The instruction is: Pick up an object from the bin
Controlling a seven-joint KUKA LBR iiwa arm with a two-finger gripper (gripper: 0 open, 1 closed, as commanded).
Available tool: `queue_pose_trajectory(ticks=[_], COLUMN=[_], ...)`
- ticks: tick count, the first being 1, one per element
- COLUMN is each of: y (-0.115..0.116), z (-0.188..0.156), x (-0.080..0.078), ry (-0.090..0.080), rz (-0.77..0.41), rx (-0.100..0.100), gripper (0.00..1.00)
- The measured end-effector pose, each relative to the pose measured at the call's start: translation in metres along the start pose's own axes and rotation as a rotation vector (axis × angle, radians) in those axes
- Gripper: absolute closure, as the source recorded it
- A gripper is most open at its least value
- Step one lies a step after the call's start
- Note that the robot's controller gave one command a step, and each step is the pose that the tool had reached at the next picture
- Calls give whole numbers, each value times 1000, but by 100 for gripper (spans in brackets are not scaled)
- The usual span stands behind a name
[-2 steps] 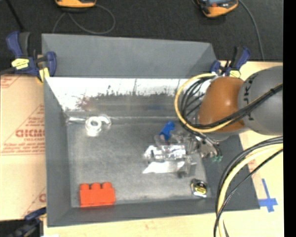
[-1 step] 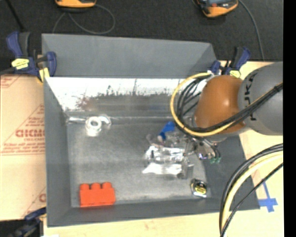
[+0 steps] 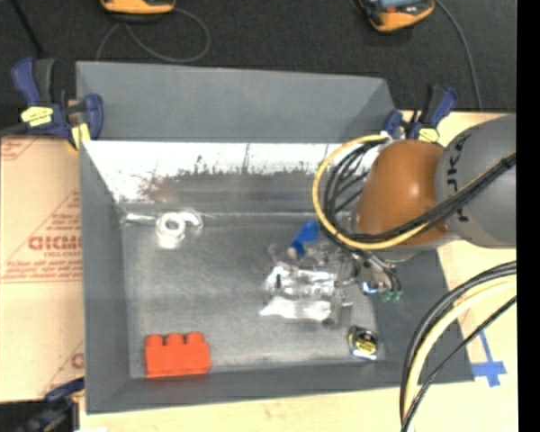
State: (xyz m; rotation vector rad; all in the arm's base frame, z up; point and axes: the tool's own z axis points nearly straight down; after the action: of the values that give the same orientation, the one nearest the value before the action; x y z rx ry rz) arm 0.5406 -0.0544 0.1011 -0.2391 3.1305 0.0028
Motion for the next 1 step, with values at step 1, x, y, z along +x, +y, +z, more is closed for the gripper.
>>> queue_pose_trajectory(ticks=[1], y=[-9], z=[31], x=[1], ry=[4], rz=[56], rx=[-1], gripper=[0])
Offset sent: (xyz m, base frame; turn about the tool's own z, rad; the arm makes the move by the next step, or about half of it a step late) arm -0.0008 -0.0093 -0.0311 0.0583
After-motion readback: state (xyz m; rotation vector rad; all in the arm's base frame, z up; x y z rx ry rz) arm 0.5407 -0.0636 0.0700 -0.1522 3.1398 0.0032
